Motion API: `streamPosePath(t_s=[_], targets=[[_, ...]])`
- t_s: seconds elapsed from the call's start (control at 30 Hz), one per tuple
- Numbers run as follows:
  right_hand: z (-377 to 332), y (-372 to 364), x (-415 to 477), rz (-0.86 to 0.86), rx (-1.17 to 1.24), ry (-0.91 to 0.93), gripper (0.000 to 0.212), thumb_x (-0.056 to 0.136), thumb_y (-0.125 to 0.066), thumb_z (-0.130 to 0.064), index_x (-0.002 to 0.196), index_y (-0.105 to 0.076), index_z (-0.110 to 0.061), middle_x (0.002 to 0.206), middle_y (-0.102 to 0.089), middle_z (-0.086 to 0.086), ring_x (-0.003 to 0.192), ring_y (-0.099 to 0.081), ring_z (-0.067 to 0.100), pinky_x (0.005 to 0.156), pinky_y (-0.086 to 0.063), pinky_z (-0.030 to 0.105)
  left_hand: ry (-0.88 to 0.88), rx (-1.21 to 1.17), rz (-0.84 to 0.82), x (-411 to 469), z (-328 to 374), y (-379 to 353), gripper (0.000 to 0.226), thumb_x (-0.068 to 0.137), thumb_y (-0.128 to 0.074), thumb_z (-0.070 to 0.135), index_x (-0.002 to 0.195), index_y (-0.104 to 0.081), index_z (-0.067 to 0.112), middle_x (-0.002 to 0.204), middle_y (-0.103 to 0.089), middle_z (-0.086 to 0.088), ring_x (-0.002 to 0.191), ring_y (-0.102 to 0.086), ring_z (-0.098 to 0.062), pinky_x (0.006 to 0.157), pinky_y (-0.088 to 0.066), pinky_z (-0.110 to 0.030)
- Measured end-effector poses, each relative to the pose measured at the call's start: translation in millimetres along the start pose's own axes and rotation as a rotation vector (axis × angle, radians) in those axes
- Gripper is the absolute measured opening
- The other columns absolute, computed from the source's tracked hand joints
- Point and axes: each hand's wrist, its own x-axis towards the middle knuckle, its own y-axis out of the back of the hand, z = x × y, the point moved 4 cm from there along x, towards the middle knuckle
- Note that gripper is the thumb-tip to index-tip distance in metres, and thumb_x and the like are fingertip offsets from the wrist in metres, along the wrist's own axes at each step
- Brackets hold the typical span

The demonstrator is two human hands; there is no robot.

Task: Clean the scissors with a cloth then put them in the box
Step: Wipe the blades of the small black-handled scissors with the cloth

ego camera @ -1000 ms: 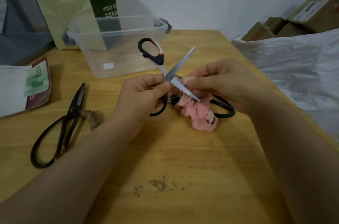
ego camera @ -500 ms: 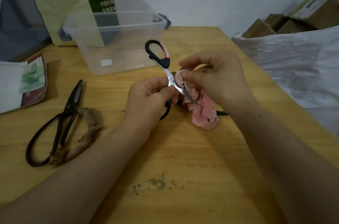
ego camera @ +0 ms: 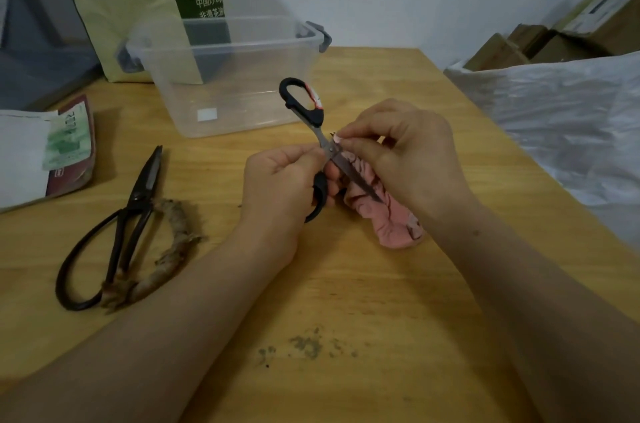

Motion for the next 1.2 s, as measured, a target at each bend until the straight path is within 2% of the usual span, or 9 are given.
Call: streamPosePath(t_s=[0.13,0.3,0.43,0.53,0.6,0.73,0.87,1.0,1.2], targets=[[-8,-7,-2,-0.055,-0.068,0.097,0.007,0.083,-0.070,-0.014,0.087,-0.075,-0.016,0.088,-0.065,-0.006,0.083,-0.060,0.009,0.074,-0.047,0.020,0.008,-0.012,0.016,1,0,2,0.022,0.090,-0.053,0.000,0.072,-0.065,0.002,0.057,-0.058,-0.010,0.046,-0.052,-0.016,0.042,-0.043,-0.022],[-1,4,3,0.002,-0.080,0.059,0.008,0.084,-0.068,-0.013,0.087,-0.075,-0.015,0.087,-0.061,-0.010,0.085,-0.057,0.007,0.078,-0.047,0.024,0.021,-0.012,0.010,1,-1,0,0.020,0.091,-0.053,0.000,0.075,-0.064,0.001,0.053,-0.058,-0.007,0.042,-0.052,-0.015,0.041,-0.045,-0.022],[-8,-5,-2,-0.084,-0.083,0.179,0.010,0.084,-0.066,-0.009,0.088,-0.075,-0.013,0.090,-0.060,-0.008,0.086,-0.059,0.010,0.079,-0.050,0.026,0.020,-0.016,0.024,1,0,3,0.020,0.090,-0.054,0.001,0.073,-0.064,0.001,0.053,-0.059,-0.008,0.043,-0.053,-0.015,0.041,-0.045,-0.022],[-2,-1,2,-0.061,-0.054,0.157,0.011,0.083,-0.067,-0.007,0.089,-0.075,-0.013,0.090,-0.062,-0.008,0.086,-0.060,0.010,0.080,-0.050,0.029,0.016,-0.001,0.026,2,1,4,0.021,0.091,-0.053,0.001,0.073,-0.064,0.002,0.052,-0.060,-0.006,0.043,-0.054,-0.016,0.042,-0.045,-0.022],[-2,2,3,-0.025,-0.068,0.166,0.011,0.083,-0.067,-0.007,0.089,-0.075,-0.012,0.091,-0.063,-0.006,0.086,-0.060,0.011,0.079,-0.051,0.031,0.017,0.003,0.024,3,1,3,0.020,0.091,-0.053,0.001,0.075,-0.064,0.002,0.052,-0.060,-0.006,0.043,-0.054,-0.016,0.041,-0.045,-0.022],[-13,-6,-4,-0.094,-0.119,0.331,0.017,0.084,-0.059,-0.009,0.090,-0.075,-0.007,0.093,-0.065,0.003,0.086,-0.063,0.020,0.074,-0.052,0.033,-0.007,0.011,0.032,2,2,4,0.021,0.090,-0.054,0.002,0.071,-0.064,0.003,0.052,-0.060,-0.006,0.044,-0.055,-0.017,0.042,-0.044,-0.022],[-5,1,2,-0.059,-0.103,0.266,0.015,0.084,-0.062,-0.007,0.091,-0.075,-0.009,0.092,-0.062,-0.006,0.086,-0.062,0.015,0.077,-0.052,0.036,-0.002,0.023,0.021,2,2,4,0.021,0.091,-0.053,0.001,0.074,-0.064,0.001,0.056,-0.060,-0.009,0.046,-0.056,-0.018,0.044,-0.048,-0.024],[-18,-8,-6,-0.093,-0.149,0.399,0.018,0.082,-0.059,-0.007,0.087,-0.075,-0.007,0.091,-0.067,0.006,0.081,-0.064,0.024,0.068,-0.055,0.037,0.019,-0.003,0.020,3,2,5,0.020,0.092,-0.052,0.001,0.076,-0.064,-0.001,0.054,-0.060,-0.008,0.046,-0.057,-0.017,0.045,-0.049,-0.022],[-5,1,1,-0.048,-0.128,0.229,0.012,0.084,-0.064,-0.009,0.089,-0.075,-0.012,0.092,-0.066,-0.003,0.085,-0.061,0.013,0.077,-0.052,0.038,0.028,-0.012,-0.007,2,2,3,0.020,0.092,-0.051,0.000,0.077,-0.064,-0.002,0.058,-0.060,-0.011,0.048,-0.056,-0.019,0.046,-0.050,-0.023]])
